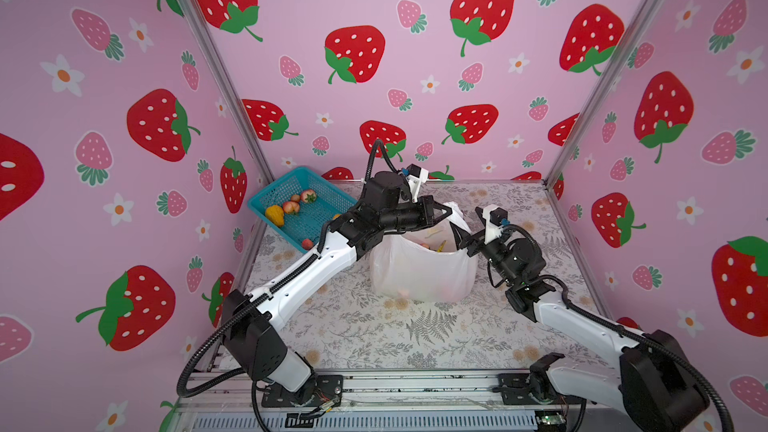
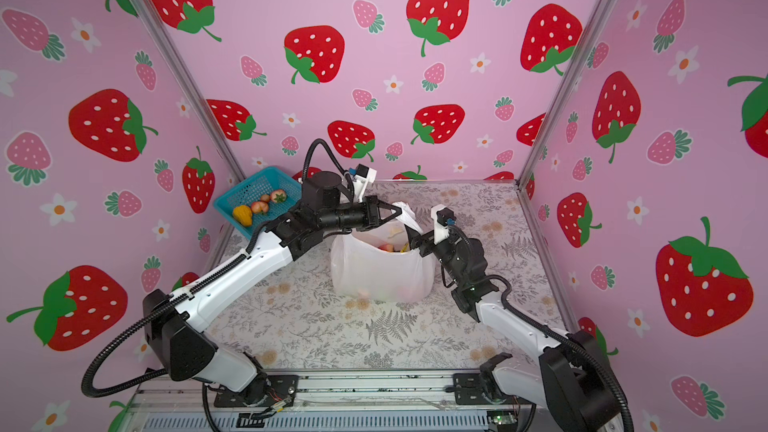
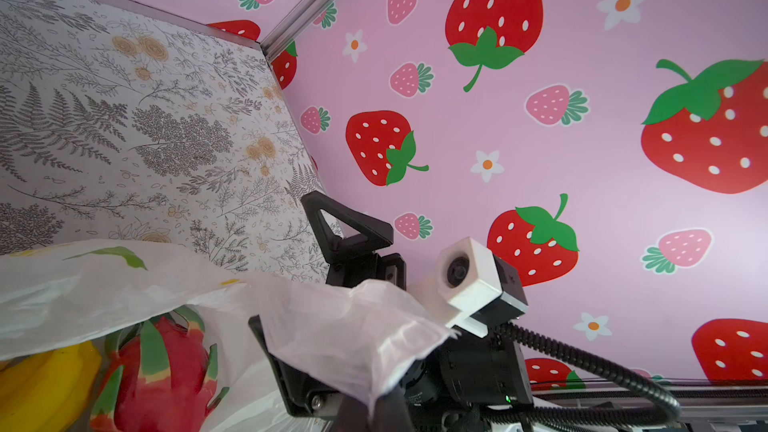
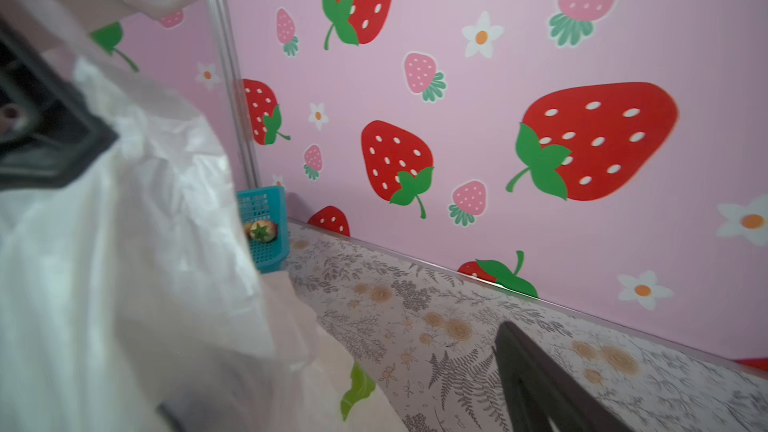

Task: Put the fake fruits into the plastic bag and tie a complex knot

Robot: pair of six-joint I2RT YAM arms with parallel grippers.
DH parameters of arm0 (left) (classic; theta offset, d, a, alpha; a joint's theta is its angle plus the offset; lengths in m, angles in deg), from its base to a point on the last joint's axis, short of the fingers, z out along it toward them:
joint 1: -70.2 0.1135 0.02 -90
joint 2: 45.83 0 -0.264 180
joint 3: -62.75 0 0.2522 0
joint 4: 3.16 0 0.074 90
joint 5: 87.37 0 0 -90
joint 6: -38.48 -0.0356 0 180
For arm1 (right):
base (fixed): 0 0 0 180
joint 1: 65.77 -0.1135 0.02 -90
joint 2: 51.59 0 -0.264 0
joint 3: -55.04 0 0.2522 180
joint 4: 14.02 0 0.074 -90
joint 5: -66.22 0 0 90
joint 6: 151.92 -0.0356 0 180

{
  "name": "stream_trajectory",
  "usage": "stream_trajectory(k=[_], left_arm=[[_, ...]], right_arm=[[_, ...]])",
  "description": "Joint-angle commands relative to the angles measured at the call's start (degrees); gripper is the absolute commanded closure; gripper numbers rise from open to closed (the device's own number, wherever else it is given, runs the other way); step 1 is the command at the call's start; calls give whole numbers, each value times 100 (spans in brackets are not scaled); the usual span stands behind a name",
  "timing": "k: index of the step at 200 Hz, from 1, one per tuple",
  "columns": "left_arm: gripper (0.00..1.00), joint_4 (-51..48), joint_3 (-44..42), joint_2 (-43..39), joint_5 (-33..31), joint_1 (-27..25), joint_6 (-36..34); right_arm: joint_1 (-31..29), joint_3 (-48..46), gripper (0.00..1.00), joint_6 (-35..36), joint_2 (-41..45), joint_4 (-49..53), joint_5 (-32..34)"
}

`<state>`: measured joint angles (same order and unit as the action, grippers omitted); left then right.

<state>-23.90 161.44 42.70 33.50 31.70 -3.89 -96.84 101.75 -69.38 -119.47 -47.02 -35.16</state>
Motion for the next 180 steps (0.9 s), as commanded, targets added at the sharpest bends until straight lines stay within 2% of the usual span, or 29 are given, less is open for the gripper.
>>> stream_trajectory(k=[1, 17, 32, 49, 61, 69, 82, 94, 117, 126, 144, 168, 180], left_arm=[[100, 102, 287, -126, 197, 18, -127], [100, 87, 285, -149, 242, 24, -158], [100, 76, 282, -161, 269, 48, -175], [100, 65, 280, -200, 288, 70, -192], [100, 60, 272, -221, 283, 84, -211], [100, 63, 269, -238, 279, 89, -211], [100, 78, 258, -251, 279, 88, -208], [100, 82, 255, -250, 279, 97, -199], [100, 100, 281, -217, 348, 97, -176], [100, 101, 287, -214, 373, 96, -174], [100, 101, 270, -223, 366, 95, -167], [100, 144, 240, -237, 376, 96, -121], [100, 184, 235, -236, 399, 97, -88]], right_arm=[[345, 575, 9, 377, -223, 553, -2065], [638, 943, 10, 272, -618, 555, -3007], [764, 1290, 17, 161, -1039, 621, -3897], [762, 1450, 46, 25, -1385, 571, -4599], [760, 1329, 64, -30, -1515, 463, -4720], [762, 1191, 73, 19, -1550, 420, -4664], [774, 937, 81, 69, -1618, 322, -4524], [773, 741, 84, 69, -1684, 214, -4346], [778, 608, 85, 96, -1666, 201, -4012], [779, 625, 83, 105, -1554, 233, -3868], [770, 643, 69, 26, -1265, 192, -3518], [670, 586, 42, -93, -946, -31, -3040], [604, 579, 35, -65, -863, -154, -2875]])
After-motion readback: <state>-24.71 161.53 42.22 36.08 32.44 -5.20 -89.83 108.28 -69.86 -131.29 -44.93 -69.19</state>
